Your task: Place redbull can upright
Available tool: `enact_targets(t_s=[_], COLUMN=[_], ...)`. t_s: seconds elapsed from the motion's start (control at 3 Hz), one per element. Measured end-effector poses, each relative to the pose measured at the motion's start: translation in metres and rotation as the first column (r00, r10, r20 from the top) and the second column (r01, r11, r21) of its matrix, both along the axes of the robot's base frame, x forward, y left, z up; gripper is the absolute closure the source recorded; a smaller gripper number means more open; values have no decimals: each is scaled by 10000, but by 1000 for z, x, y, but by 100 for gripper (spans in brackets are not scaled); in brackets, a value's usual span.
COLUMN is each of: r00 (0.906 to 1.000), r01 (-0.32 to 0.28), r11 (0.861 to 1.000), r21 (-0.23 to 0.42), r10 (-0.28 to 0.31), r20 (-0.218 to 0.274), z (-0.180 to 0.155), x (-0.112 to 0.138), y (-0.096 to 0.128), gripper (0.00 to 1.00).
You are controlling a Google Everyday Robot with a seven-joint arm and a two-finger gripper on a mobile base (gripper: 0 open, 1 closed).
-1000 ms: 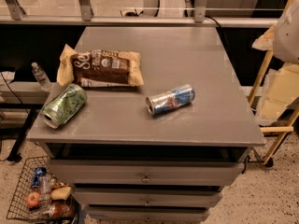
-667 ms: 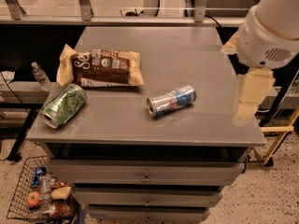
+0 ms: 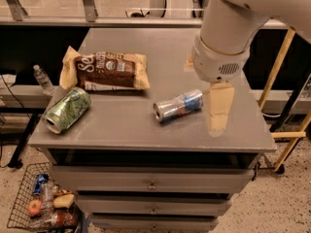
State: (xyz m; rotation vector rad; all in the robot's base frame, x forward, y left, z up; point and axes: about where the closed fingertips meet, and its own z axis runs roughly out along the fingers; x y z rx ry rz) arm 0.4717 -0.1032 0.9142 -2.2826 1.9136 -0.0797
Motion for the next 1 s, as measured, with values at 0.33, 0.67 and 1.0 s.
enact_targets(t_s=[0.33, 0.67, 1.0], r00=[9996, 9943, 9856], r01=[-256, -1049, -1596], r11=[9988, 9917, 9841], r21=[-416, -742, -777], r10=[260, 1030, 1545], r20=[91, -291, -683], z=[-6, -30, -53], x=[6, 19, 32], y=[12, 37, 56], gripper=[0, 0, 0])
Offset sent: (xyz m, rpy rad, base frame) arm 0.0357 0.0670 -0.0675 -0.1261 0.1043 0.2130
